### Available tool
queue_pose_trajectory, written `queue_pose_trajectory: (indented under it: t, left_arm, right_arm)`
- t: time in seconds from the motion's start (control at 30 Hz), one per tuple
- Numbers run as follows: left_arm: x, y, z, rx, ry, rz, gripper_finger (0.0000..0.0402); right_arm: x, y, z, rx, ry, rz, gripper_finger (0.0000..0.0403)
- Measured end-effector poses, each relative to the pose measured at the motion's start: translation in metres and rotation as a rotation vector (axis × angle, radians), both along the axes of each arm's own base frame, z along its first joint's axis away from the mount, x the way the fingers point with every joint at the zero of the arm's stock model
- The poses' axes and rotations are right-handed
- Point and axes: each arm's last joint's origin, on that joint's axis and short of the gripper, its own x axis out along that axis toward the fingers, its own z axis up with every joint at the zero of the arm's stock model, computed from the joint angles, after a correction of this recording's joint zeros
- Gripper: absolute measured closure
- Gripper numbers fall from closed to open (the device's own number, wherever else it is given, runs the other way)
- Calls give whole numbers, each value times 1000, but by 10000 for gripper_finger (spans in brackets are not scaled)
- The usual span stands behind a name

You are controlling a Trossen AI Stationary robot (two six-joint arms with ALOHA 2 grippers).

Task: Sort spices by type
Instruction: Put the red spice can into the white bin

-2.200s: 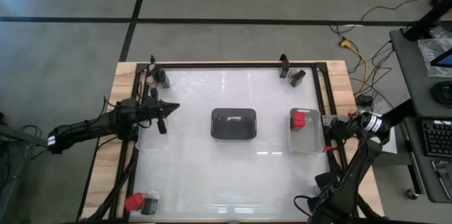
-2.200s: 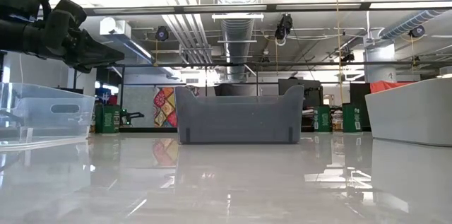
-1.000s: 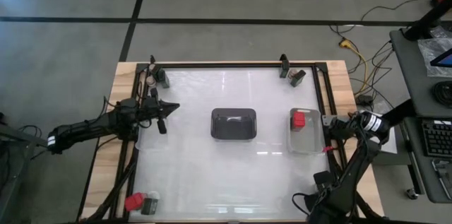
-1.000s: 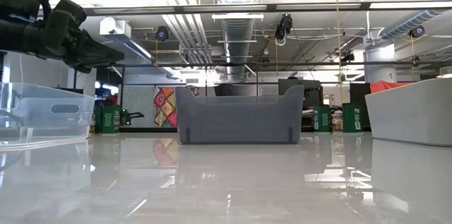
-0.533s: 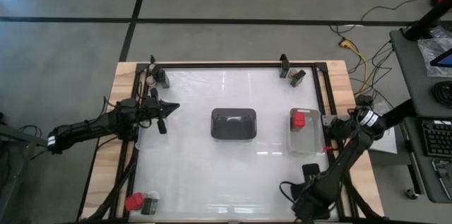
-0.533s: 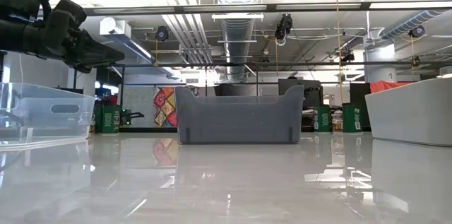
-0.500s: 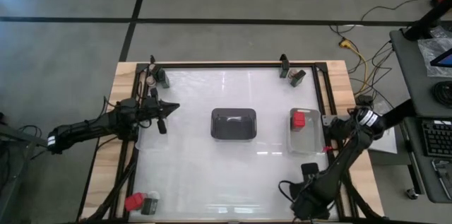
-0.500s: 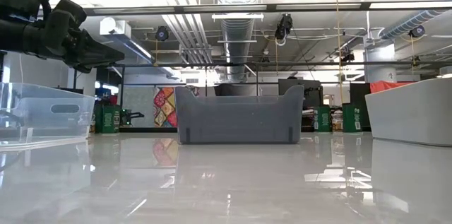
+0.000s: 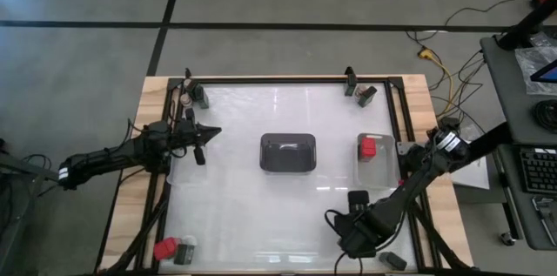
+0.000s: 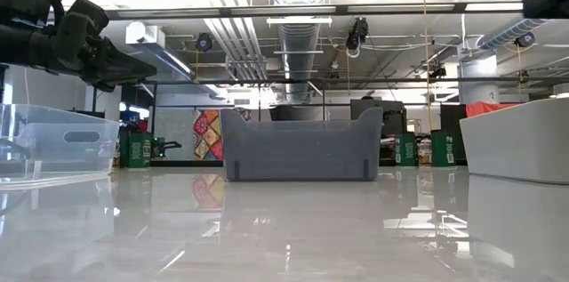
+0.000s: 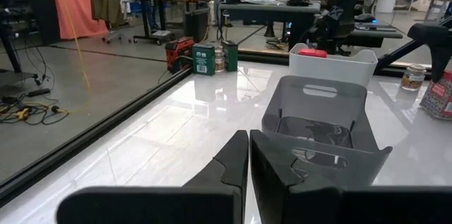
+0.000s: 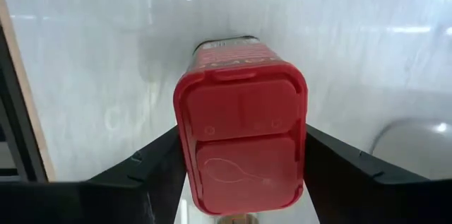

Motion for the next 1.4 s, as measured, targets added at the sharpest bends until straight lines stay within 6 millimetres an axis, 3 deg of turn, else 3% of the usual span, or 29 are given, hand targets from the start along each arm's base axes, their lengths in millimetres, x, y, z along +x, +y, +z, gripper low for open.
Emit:
queue_pose_trajectory:
  t: [0.5, 0.9, 1.13, 1.3, 1.4]
  left_arm:
    - [0, 0, 0, 0, 0, 0, 401]
    - [0, 0, 0, 0, -1, 0, 401]
    - [0, 0, 0, 0, 0, 0, 401]
    - [0, 0, 0, 0, 0, 0, 401]
    - [0, 0, 0, 0, -1, 0, 401]
  right_arm:
    - [7, 0, -2, -16, -82, 34, 128]
    - [9, -4, -4, -18, -71, -31, 186]
    - [21, -15, 21, 35, -115, -147, 179]
    - [18, -44, 57, -27, -149, -359, 184]
    - [6, -65, 79, -102, -216, -535, 189]
